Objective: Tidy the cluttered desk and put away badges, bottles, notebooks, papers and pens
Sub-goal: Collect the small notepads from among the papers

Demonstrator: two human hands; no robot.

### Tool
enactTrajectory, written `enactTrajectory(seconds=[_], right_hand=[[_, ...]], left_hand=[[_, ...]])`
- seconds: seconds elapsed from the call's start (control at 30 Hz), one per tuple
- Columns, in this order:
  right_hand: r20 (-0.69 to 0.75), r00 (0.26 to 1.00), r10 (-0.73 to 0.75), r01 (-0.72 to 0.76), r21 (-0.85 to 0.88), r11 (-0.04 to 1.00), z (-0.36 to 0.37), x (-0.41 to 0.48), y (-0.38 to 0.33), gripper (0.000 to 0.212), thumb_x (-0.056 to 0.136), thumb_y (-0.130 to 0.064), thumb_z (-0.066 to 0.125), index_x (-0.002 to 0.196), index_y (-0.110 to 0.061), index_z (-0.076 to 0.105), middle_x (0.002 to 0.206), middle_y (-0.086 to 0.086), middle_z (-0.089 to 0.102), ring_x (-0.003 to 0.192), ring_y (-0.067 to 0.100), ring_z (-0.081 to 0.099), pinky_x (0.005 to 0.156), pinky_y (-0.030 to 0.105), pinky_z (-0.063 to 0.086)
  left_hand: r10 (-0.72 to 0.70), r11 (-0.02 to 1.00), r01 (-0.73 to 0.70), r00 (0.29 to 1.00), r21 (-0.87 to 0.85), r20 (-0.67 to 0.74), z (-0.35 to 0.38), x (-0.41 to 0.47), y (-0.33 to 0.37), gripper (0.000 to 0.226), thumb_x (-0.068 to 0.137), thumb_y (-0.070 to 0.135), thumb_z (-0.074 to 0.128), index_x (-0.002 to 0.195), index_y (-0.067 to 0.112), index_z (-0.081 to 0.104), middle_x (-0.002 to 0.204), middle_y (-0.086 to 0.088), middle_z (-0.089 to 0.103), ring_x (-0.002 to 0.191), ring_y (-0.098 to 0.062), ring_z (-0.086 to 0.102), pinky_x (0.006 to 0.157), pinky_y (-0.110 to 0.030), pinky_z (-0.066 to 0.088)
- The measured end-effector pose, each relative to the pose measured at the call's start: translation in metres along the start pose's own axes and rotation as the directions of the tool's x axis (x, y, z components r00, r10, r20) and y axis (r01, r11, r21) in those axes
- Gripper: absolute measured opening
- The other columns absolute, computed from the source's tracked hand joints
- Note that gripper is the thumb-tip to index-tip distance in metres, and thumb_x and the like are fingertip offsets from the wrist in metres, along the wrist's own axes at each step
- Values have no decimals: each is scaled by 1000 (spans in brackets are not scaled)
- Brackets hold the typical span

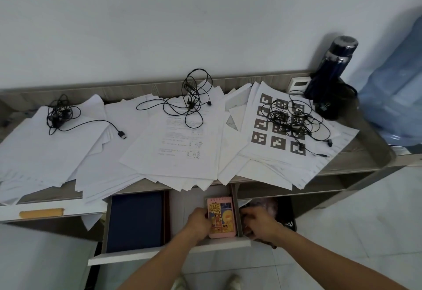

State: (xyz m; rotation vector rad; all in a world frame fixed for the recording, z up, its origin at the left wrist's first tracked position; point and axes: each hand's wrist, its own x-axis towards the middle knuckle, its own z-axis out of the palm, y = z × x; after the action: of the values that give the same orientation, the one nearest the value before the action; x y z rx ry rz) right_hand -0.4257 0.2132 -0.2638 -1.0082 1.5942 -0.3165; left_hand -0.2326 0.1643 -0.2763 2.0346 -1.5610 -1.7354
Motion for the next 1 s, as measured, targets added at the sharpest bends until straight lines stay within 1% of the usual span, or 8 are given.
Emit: enactTrajectory(seconds=[0.1,0.2,0.3,0.4,0.63,0.8,0.9,1.0], right_hand=[[-94,983,-155,131,-220,967,-8,-11,-7,33,97,-6,47,103,-27,71,88,-4,72,72,9,66,66,30,57],[-237,909,-342,217,-432,875,-15,-29,-27,23,97,-21,53,109,-28,71,95,-10,73,79,4,65,76,29,57],[-250,840,-481,313,-501,807,-15,-45,-62,22,97,-30,54,113,-26,69,84,-18,68,70,-1,60,68,16,51],[-243,778,-580,409,-505,760,-11,-47,-101,23,96,-31,56,113,-25,70,84,-15,70,74,1,62,75,19,50],[-217,719,-661,480,-534,697,7,0,-175,23,94,-29,58,114,-25,68,77,-21,60,74,1,58,75,18,45],[-122,753,-647,457,-611,647,39,43,-229,30,95,-30,54,123,-27,61,105,-12,65,98,8,59,91,28,47],[-95,781,-618,412,-665,623,60,68,-258,36,96,-34,52,131,-28,54,121,-7,60,109,12,57,92,27,44],[-89,799,-594,383,-687,618,87,93,-291,41,97,-35,51,137,-28,49,131,-3,53,116,15,52,95,29,43]], left_hand=[[32,998,-30,999,54,-30,-16,-4,2,17,95,6,49,87,13,62,96,-8,64,87,-20,61,74,-29,53],[57,998,-54,995,39,-84,-42,-11,7,14,96,11,49,104,12,61,102,-11,62,85,-24,62,63,-30,54],[104,995,-103,989,12,-107,-75,-24,10,13,94,9,48,98,8,60,90,-14,62,68,-22,62,57,-31,52],[143,990,-143,980,11,-141,-111,-43,13,15,93,10,49,89,3,62,77,-12,62,58,-19,61,56,-32,54],[189,967,-236,915,-93,-358,-196,-74,11,14,93,19,58,92,7,65,82,-16,69,58,-21,65,52,-31,55],[148,963,-242,846,-121,-512,-266,-72,-6,7,91,13,59,91,8,64,85,-15,68,63,-22,62,55,-32,53],[157,978,-207,786,-15,-598,-309,-61,-21,11,90,16,59,98,10,66,93,-10,68,77,-26,63,72,-37,57],[198,980,-152,734,127,-650,-358,-45,-35,20,91,17,60,109,10,64,110,-9,63,92,-19,56,81,-27,45]])
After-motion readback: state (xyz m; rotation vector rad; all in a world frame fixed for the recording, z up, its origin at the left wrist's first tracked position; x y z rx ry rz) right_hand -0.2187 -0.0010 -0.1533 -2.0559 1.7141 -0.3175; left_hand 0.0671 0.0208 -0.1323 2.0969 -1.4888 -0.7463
